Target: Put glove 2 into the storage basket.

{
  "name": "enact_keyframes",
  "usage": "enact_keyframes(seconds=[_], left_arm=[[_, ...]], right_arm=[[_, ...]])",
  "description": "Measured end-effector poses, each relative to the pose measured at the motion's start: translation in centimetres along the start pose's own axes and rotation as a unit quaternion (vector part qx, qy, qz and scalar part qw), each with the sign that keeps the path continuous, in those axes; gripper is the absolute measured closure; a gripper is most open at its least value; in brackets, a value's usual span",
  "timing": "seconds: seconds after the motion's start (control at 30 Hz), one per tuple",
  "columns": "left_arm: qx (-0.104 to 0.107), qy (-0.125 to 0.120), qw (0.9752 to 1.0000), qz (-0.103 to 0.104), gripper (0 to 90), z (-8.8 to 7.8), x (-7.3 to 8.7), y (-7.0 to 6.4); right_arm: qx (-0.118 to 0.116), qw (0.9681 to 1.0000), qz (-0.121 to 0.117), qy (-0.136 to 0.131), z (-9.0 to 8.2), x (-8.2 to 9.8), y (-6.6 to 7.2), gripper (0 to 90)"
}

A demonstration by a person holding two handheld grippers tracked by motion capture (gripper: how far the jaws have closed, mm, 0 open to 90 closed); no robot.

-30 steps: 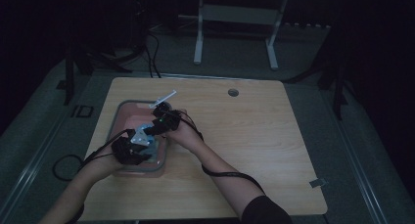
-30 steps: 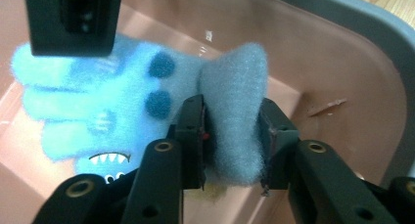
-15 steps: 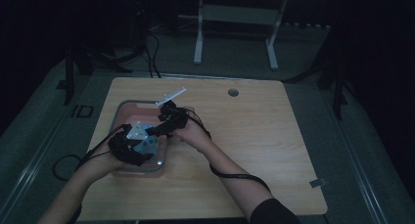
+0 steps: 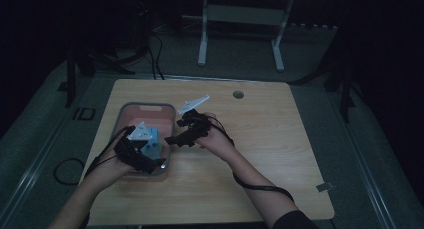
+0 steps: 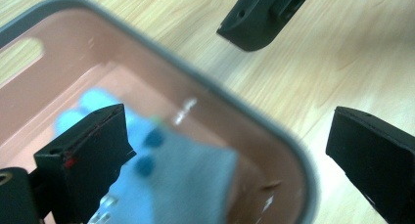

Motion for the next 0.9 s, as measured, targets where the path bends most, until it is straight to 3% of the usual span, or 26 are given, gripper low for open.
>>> enact_keyframes(seconds=[0.3, 0.47, 0.83, 0.9], left_arm=[[0.042, -0.031, 0.9986, 0.012, 2.6, 1.4, -2.8, -3.4], [0.05, -0.031, 0.9976, 0.036, 2.7, 2.5, -3.8, -5.0], [0.073, -0.041, 0.9956, 0.042, 2.7, 4.4, -4.8, -6.8], [0.074, -0.044, 0.995, 0.051, 2.7, 5.0, -5.1, -7.4]], right_arm=[[0.002, 1.0, 0.006, -0.002, -2.6, 2.6, -1.1, 15.6], [0.006, 1.0, 0.006, -0.004, -3.8, 3.9, -1.5, 15.1], [0.018, 0.9998, 0.009, -0.003, -5.6, 6.2, -2.6, 15.1], [0.021, 0.9997, 0.013, 0.0, -6.0, 7.1, -2.9, 14.9]])
Point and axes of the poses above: each handheld gripper's, and its own axes: z roughly forward along the jaws, x roughly out of its underside, y roughly to its left, the point moved 10 cm from there along z, roughly forward along the jaws, and after that the axes turned 4 degrees about x, right-handed, at the moved point
